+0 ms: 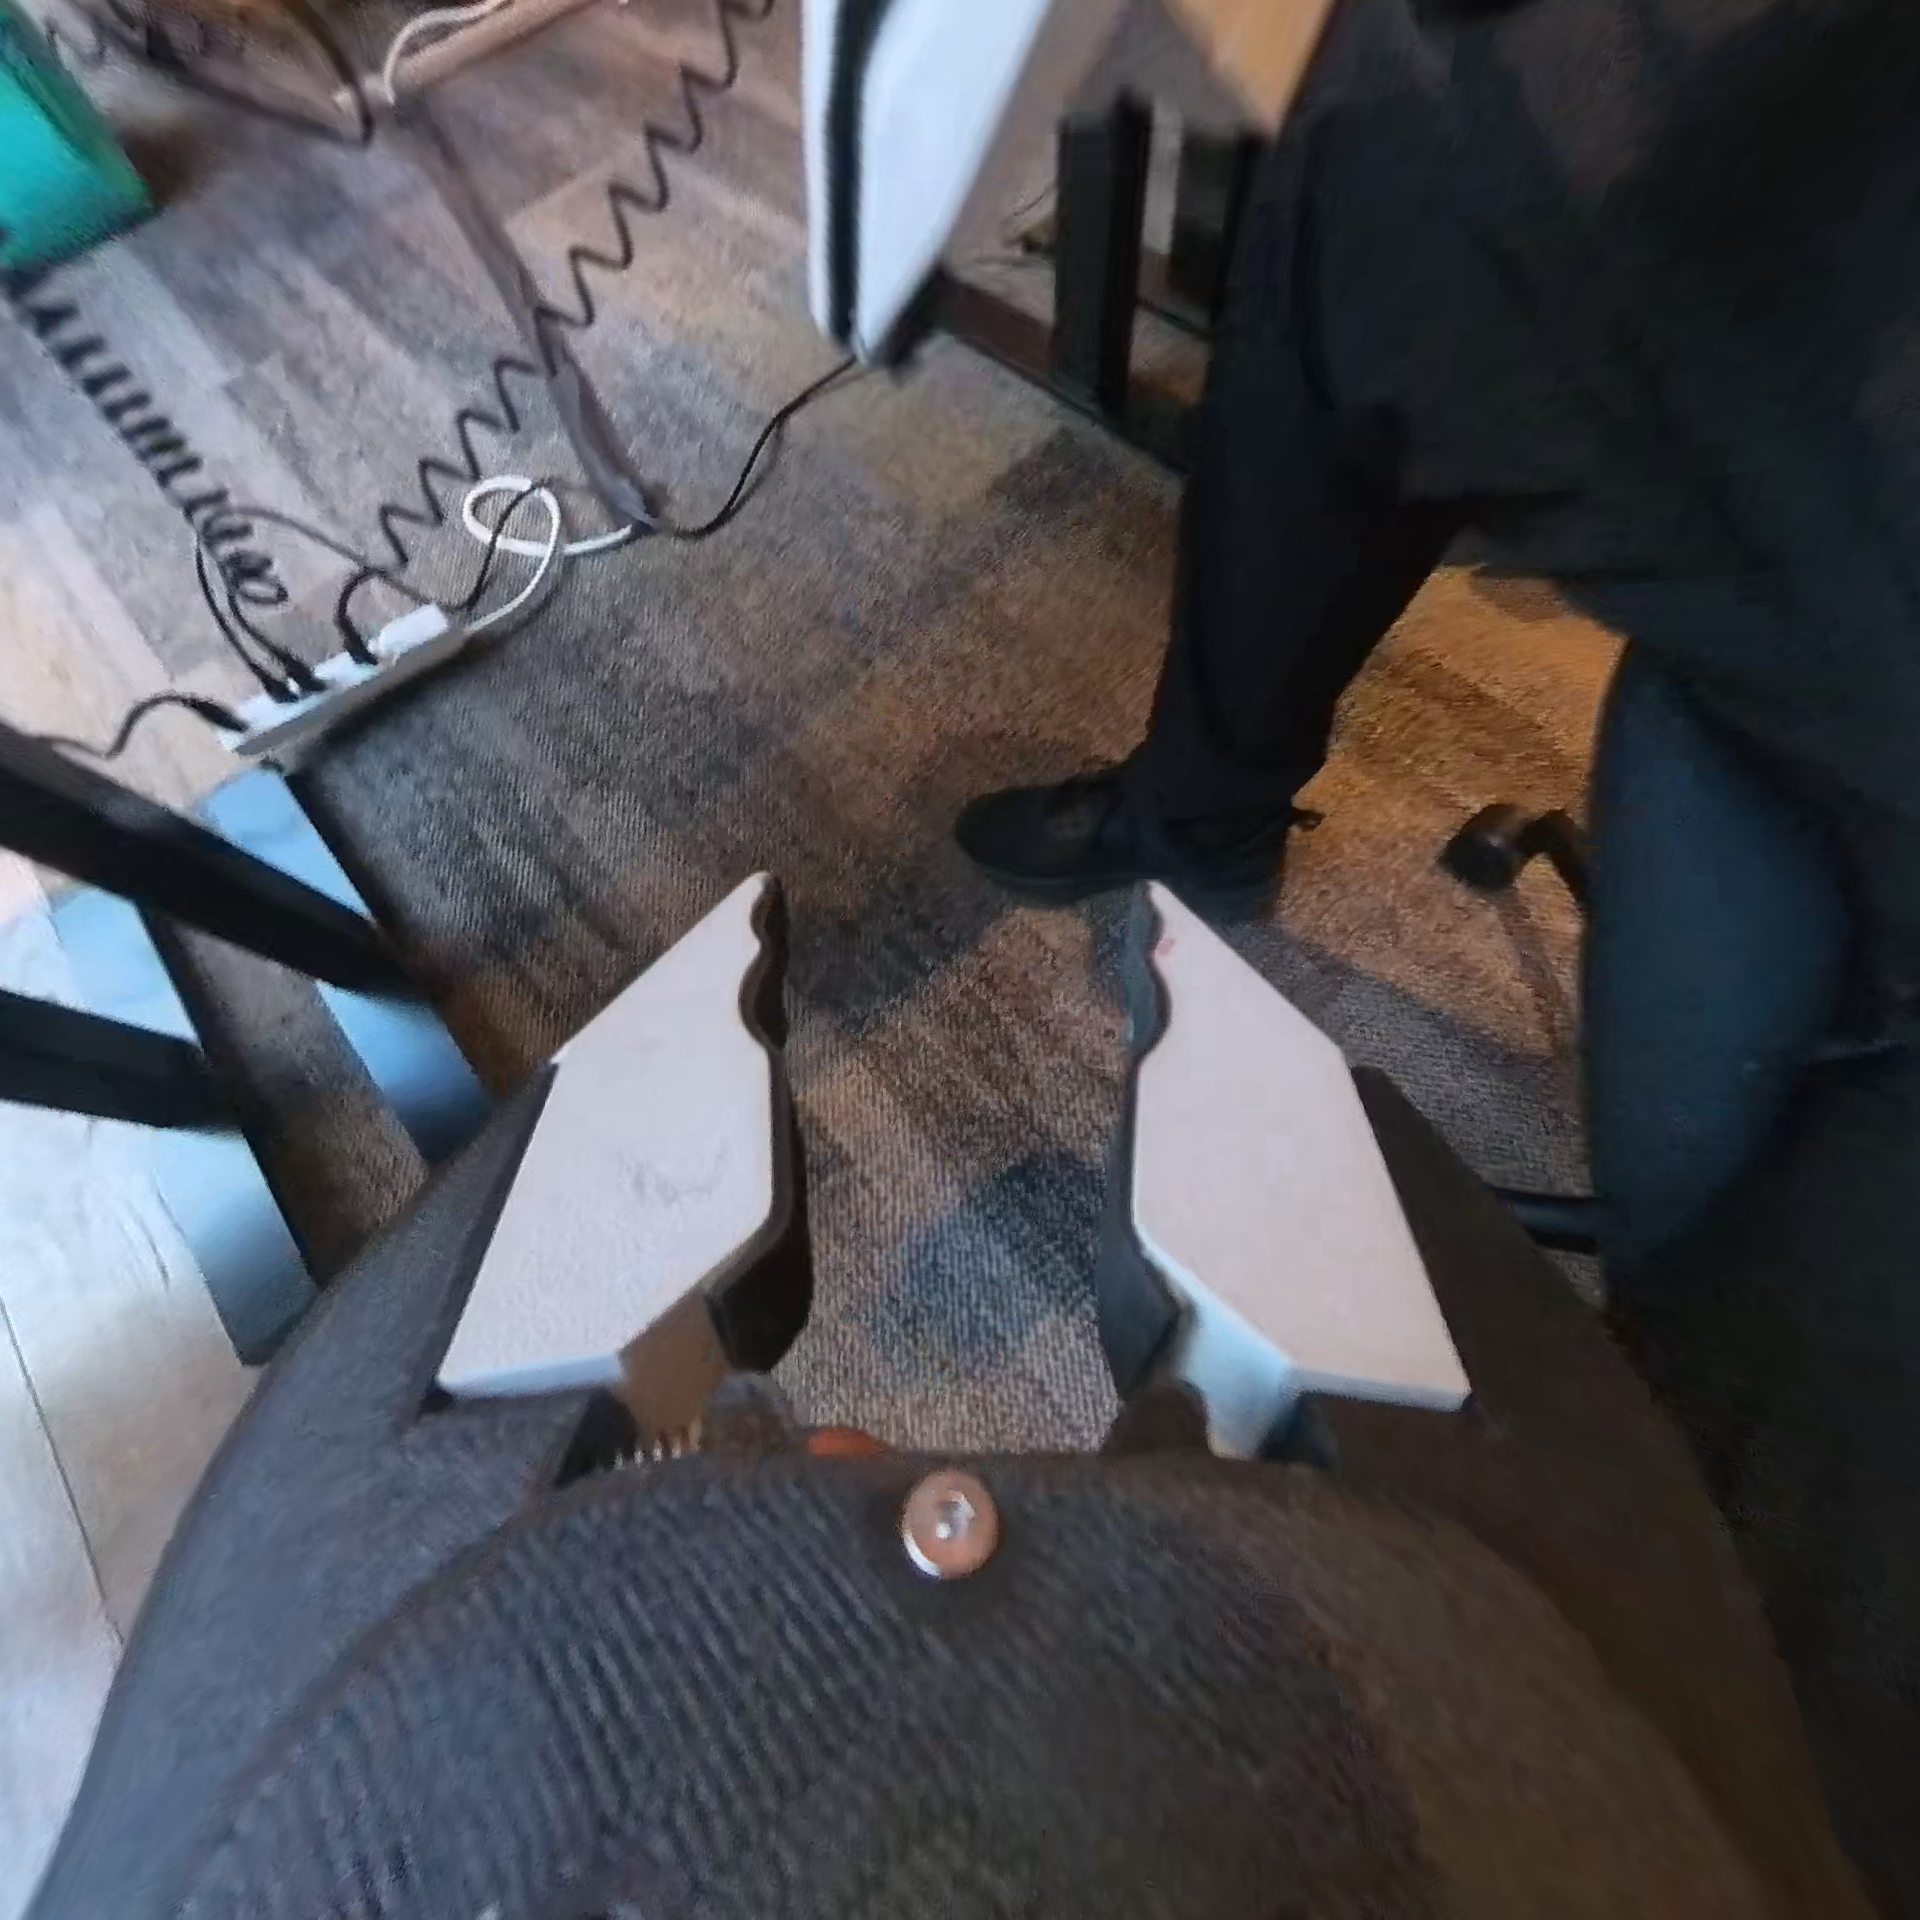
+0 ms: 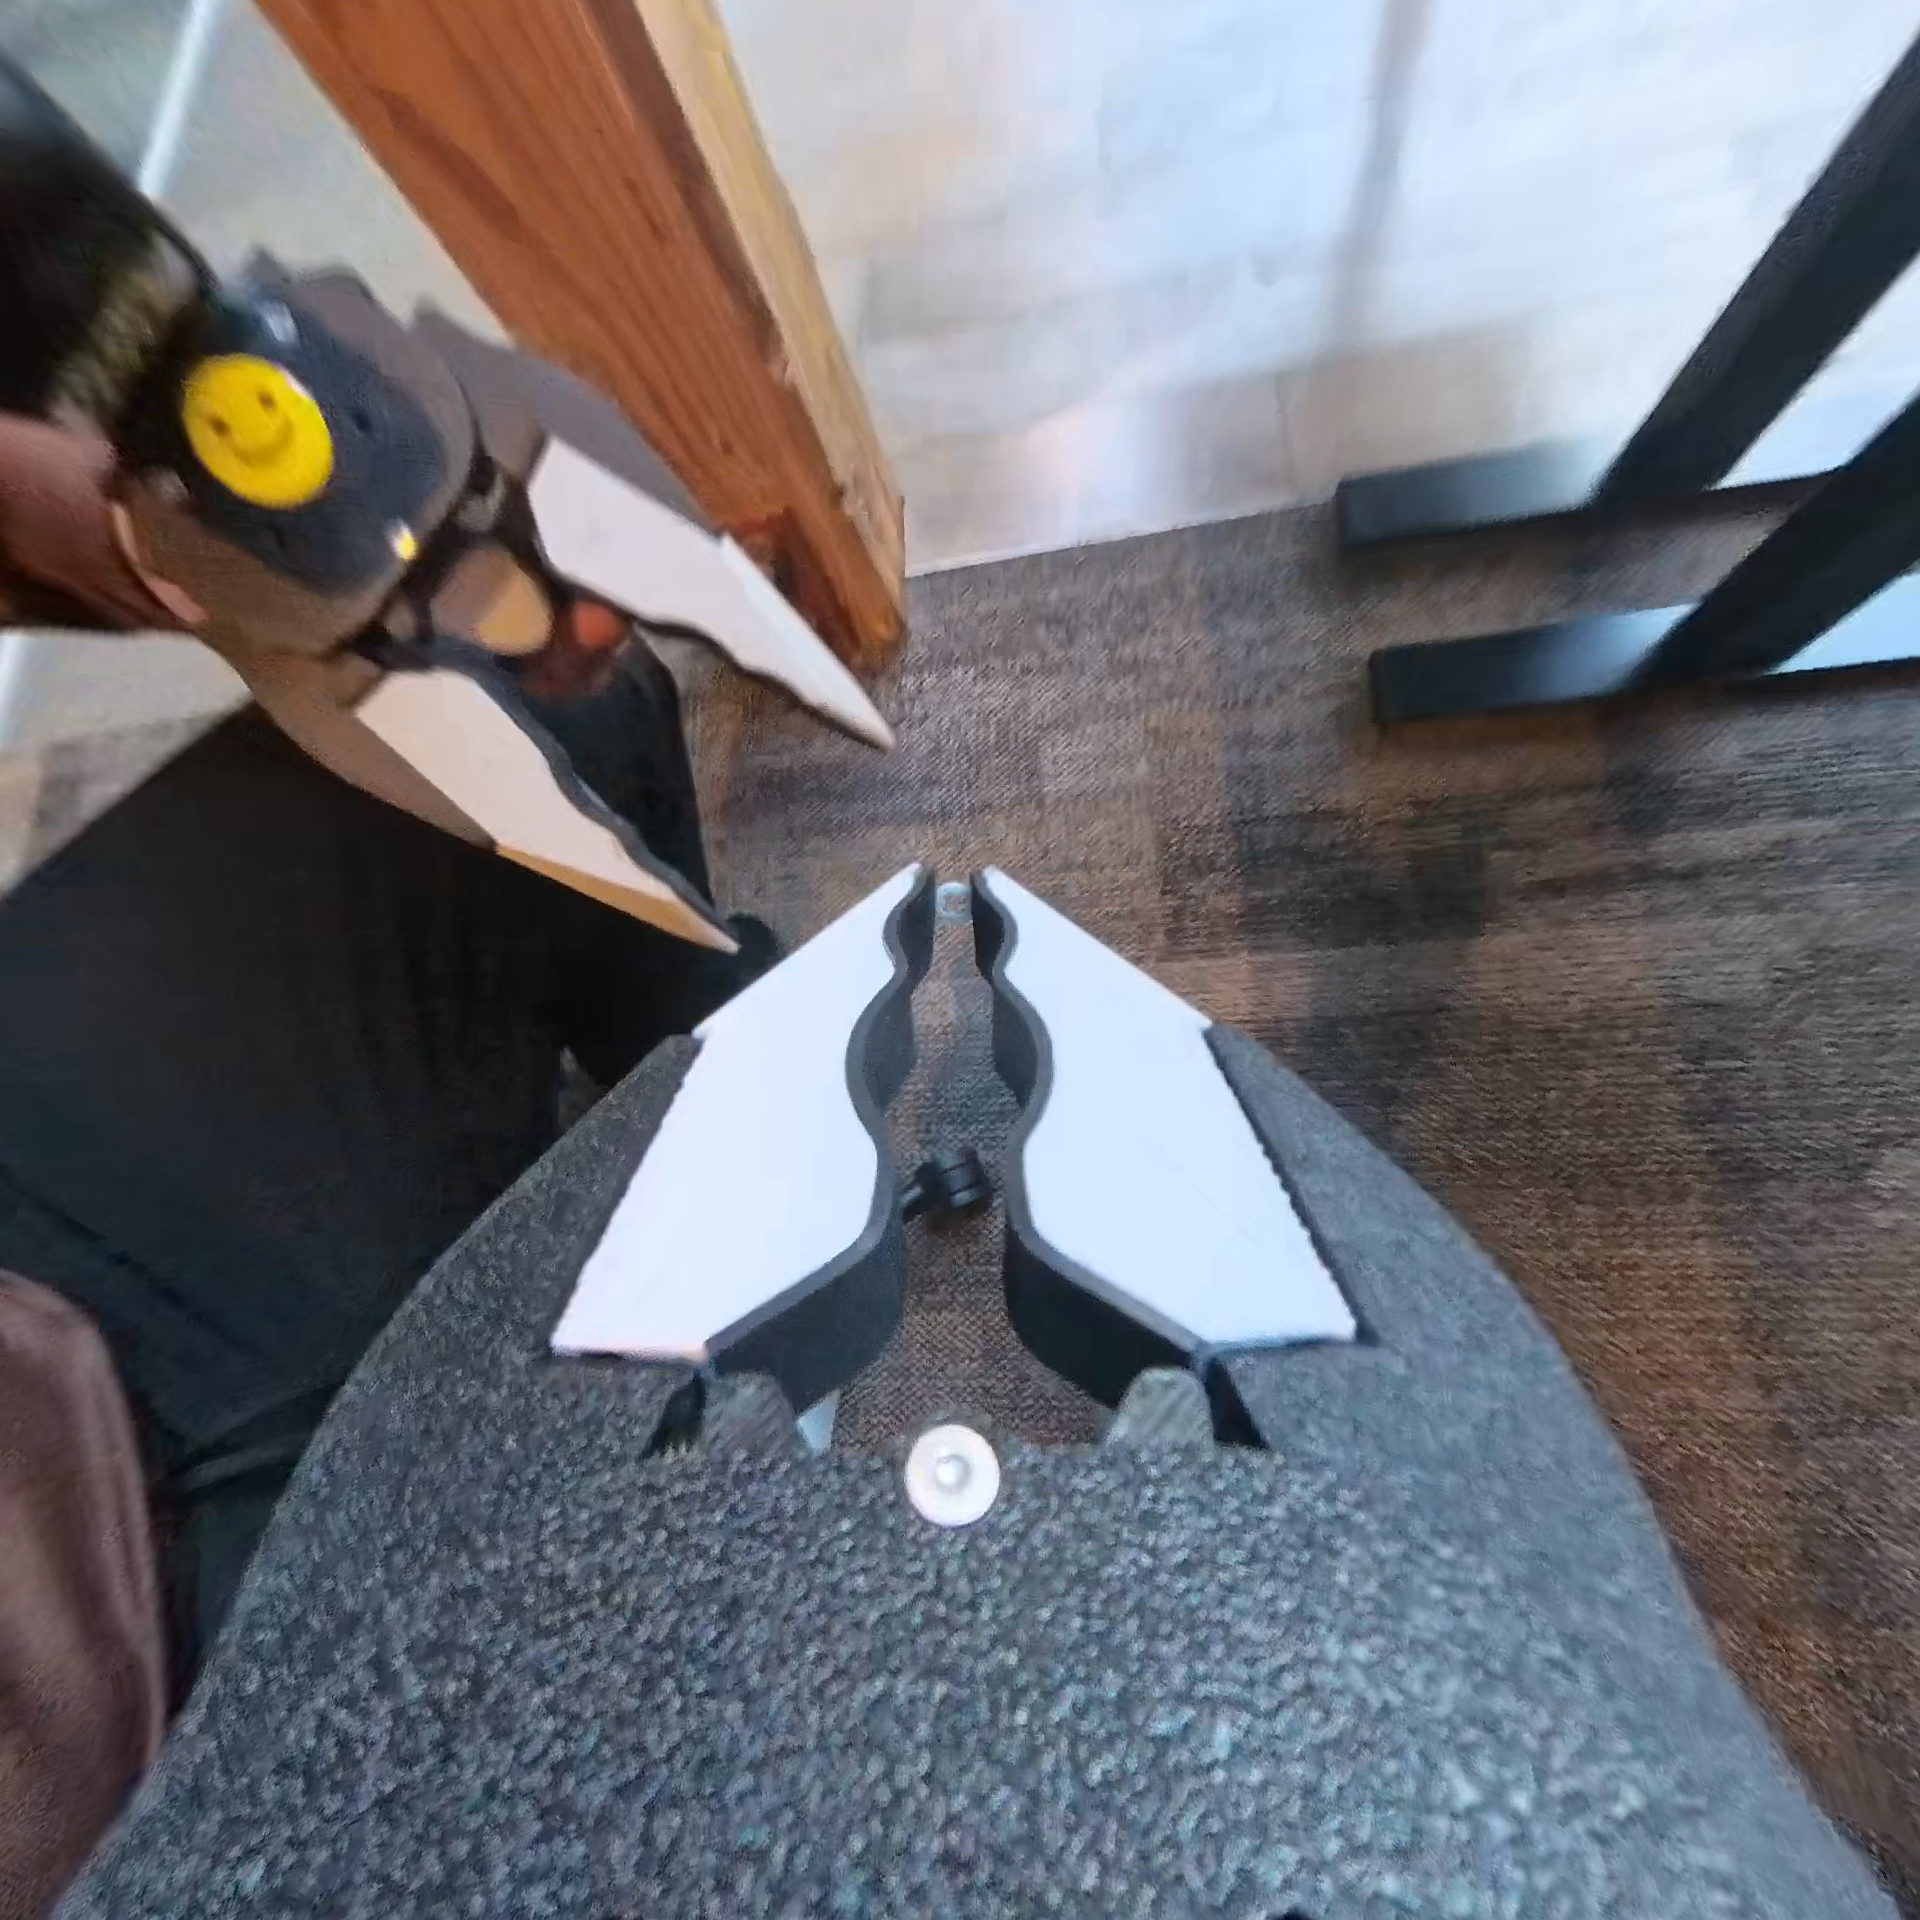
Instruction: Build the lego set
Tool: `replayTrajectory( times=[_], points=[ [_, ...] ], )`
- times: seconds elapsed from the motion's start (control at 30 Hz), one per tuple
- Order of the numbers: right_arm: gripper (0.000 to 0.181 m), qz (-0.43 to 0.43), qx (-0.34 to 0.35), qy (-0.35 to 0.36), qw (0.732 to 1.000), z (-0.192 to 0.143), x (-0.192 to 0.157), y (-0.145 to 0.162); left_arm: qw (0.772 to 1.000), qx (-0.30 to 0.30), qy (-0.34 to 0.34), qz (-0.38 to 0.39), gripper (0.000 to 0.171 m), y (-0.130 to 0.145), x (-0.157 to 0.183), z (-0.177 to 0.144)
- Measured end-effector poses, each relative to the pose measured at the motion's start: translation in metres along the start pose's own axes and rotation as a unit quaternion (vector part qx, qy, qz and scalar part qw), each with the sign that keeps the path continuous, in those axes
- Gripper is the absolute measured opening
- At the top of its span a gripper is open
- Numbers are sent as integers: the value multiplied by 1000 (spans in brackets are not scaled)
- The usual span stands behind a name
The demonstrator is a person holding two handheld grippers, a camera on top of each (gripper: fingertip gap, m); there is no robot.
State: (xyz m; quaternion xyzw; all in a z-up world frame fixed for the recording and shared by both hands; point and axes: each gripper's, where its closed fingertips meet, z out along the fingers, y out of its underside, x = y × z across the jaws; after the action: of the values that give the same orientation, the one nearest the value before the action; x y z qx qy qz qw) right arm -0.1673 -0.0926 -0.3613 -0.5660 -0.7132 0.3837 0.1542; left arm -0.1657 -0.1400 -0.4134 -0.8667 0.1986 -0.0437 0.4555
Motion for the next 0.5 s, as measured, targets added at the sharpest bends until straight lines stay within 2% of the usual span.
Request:
replayTrajectory(
  times=[0.1, 0.23, 0.37, 0.5],
  points=[
    [3, 9, 72, 64, 995, -93, 8, 0, 1000, -1, 11, 25, 62, -41, 43, 4],
    [2, 37, 155, 189, 969, -226, 47, 32, 1000, 11, 14, 18, 58, -92, 95, 5],
    [3, 80, 188, 312, 928, -345, 95, 91, 1000, 26, 14, 8, 57, -118, 139, 9],
    [3, 147, 196, 392, 887, -427, 149, 152, 999, 23, 26, 19, 57, -129, 170, 20]
  ],
)
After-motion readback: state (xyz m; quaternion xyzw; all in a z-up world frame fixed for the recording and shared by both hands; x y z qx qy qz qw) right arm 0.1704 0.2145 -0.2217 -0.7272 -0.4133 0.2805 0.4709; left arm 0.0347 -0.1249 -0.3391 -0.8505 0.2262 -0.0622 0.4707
